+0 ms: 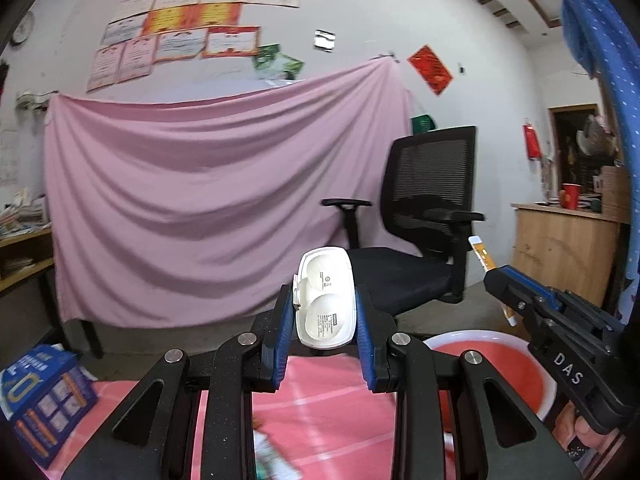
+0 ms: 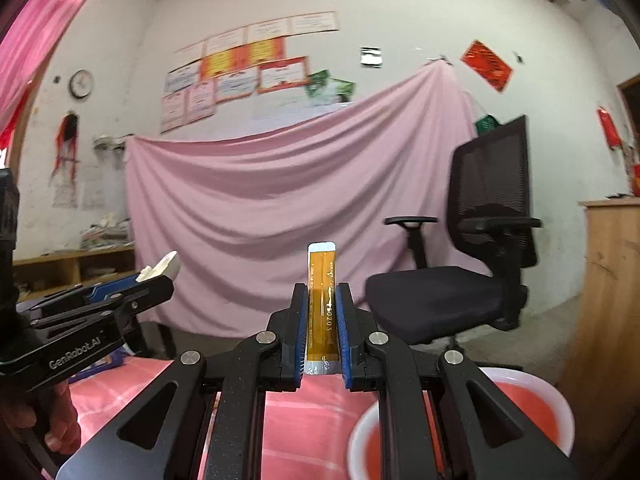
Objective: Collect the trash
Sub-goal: 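Carry the container and orange tube over the bucket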
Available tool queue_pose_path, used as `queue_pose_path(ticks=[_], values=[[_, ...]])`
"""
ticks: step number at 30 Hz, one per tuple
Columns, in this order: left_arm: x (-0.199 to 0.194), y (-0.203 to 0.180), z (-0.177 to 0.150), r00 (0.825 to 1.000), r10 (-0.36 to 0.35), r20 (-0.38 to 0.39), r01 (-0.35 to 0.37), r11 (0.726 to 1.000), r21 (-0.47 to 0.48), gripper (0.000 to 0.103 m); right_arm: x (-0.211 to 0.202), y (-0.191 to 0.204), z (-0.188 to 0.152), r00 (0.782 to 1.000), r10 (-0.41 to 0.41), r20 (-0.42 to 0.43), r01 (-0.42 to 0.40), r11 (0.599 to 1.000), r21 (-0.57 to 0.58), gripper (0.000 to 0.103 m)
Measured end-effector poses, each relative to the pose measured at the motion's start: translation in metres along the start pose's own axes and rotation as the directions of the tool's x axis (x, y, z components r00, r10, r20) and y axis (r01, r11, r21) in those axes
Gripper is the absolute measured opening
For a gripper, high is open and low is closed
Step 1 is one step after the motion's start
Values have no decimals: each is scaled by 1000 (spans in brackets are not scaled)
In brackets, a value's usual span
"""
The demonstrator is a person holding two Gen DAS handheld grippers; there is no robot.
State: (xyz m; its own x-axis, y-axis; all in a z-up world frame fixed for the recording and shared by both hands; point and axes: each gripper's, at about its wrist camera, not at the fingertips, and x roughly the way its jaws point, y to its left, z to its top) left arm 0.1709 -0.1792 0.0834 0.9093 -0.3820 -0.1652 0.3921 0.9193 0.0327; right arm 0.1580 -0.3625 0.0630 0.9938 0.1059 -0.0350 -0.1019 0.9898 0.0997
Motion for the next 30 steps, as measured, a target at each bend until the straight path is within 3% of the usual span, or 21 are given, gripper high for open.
queue_pose_path(ticks=[9,16,22,30], values=[[42,-60,4,993,-100,-59,103,994,40,25,-12,-56,-9,989,-131,-64,135,989,54,12],[74,-81,-7,975,-147,-166,152,988,15,25,-10,-82,-18,972,-183,-147,199,975,100,12],[103,-88,-19,936,-189,-296,187,982,-37,25,0,-94,-29,947,-205,-247,237,965,109,12],[134,-90,-29,877,-236,-418,202,971,-126,25,14,-111,-50,887,-231,-400,304,944,129,12]])
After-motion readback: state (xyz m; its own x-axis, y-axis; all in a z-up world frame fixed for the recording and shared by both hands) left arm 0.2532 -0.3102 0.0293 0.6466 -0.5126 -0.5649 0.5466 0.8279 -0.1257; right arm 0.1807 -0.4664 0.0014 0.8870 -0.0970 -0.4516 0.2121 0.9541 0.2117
